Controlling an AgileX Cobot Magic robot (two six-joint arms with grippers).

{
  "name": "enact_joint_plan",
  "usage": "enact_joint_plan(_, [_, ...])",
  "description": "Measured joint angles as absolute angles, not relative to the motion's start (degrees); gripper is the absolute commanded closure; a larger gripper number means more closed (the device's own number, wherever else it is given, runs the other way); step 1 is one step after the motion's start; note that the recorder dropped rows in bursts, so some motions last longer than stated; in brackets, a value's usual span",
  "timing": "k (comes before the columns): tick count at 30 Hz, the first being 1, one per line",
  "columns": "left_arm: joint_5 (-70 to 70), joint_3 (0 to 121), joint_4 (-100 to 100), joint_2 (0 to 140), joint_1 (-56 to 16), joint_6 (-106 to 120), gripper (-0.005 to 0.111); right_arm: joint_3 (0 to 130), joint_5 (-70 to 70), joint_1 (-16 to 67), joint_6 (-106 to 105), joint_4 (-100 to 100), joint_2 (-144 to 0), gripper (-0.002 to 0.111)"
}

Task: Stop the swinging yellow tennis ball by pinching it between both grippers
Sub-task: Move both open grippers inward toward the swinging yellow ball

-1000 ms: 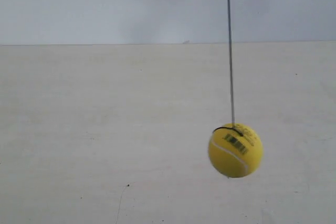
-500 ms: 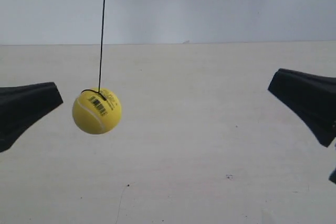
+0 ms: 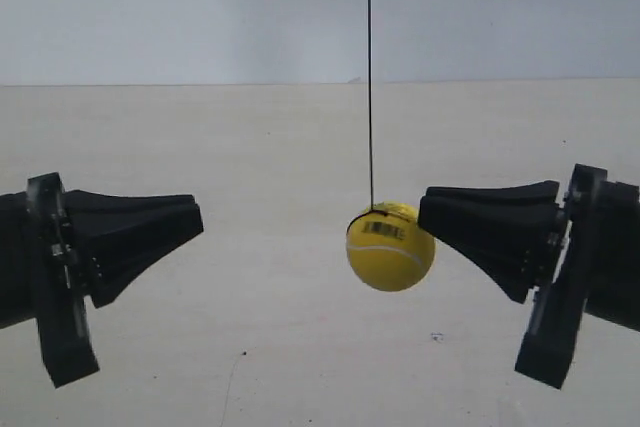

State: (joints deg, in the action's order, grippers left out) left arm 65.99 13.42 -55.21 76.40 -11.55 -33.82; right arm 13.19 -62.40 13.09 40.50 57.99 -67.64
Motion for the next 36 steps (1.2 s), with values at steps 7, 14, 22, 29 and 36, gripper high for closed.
enact_joint_plan(7, [64.09, 15.84, -52.80, 82.37, -17.91, -31.00, 0.102, 14.17, -57.50, 17.17, 38.57, 57.56, -68.69, 0.108])
enact_joint_plan(14, [64.07, 16.53, -46.10, 85.73, -20.79, -25.99, 0.102, 14.17, -56.45, 17.17, 38.10, 57.56, -68.69, 0.108])
enact_joint_plan(22, [65.11, 17.23, -43.34, 86.09, -21.01, -24.85, 0.102, 14.17, -54.71, 17.17, 37.77, 57.56, -68.69, 0.108])
enact_joint_plan(29, [65.87, 17.23, -43.97, 86.09, -21.12, -24.74, 0.102, 14.17, -54.82, 17.17, 37.68, 57.56, -68.69, 0.108])
enact_joint_plan(36, [67.81, 17.23, -43.97, 86.09, -21.12, -24.74, 0.102, 14.17, -56.47, 17.17, 37.52, 57.56, -68.69, 0.108])
